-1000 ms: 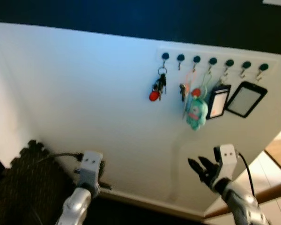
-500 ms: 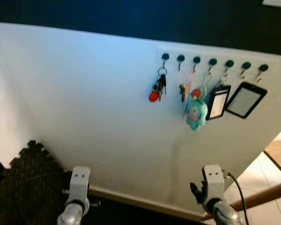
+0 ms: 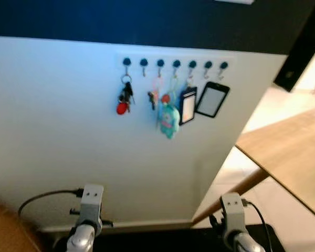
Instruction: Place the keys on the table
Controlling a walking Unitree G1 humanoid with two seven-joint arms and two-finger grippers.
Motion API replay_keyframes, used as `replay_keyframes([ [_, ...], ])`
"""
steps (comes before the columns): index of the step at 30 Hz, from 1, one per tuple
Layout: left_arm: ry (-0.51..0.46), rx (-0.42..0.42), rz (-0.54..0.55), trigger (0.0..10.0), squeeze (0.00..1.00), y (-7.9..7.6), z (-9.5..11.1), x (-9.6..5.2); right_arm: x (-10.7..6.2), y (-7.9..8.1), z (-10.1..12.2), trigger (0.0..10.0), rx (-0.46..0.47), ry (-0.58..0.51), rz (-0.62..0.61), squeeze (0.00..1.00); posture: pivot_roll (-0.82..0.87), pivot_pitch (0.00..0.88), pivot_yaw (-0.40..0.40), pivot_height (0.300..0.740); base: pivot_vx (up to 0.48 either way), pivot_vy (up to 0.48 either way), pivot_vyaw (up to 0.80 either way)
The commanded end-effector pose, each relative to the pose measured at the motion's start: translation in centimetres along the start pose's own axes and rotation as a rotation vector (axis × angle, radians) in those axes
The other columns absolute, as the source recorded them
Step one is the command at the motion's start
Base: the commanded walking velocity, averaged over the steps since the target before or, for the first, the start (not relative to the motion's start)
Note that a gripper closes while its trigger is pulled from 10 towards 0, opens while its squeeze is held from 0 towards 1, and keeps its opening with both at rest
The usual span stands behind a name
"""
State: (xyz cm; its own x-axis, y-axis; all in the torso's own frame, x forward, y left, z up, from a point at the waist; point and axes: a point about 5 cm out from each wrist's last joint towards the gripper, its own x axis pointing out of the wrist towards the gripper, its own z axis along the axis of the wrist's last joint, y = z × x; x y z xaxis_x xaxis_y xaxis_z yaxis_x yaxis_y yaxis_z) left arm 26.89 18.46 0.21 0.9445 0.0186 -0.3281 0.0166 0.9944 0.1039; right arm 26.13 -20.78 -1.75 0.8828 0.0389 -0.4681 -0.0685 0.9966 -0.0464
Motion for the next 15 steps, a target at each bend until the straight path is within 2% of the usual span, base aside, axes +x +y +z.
replay_keyframes([
  [1,0.025,0.000,0.009,10.0,0.00,0.1,-0.8,-0.3,-0.1,-0.1,-0.3,10.0,-0.005,0.004,0.003,0.00,0.09,0.051,-0.075,0.740,0.000,0.000,-0.80],
  [3,0.018,-0.015,0.018,10.0,0.00,0.2,-0.8,-0.4,-0.1,0.0,-0.1,10.0,0.000,-0.005,0.005,0.00,0.09,0.049,-0.077,0.740,0.000,0.000,-0.49],
  [13,0.021,-0.059,0.095,10.0,0.00,1.0,-1.3,-0.6,0.0,0.5,0.0,10.0,-0.025,-0.020,0.036,0.00,0.09,0.041,-0.085,0.740,0.000,0.000,0.00],
  [15,0.026,-0.052,0.111,10.0,0.00,1.2,-1.4,-0.6,0.1,0.5,0.1,10.0,-0.028,-0.024,0.038,0.00,0.09,0.040,-0.085,0.740,0.000,-0.480,0.00],
])
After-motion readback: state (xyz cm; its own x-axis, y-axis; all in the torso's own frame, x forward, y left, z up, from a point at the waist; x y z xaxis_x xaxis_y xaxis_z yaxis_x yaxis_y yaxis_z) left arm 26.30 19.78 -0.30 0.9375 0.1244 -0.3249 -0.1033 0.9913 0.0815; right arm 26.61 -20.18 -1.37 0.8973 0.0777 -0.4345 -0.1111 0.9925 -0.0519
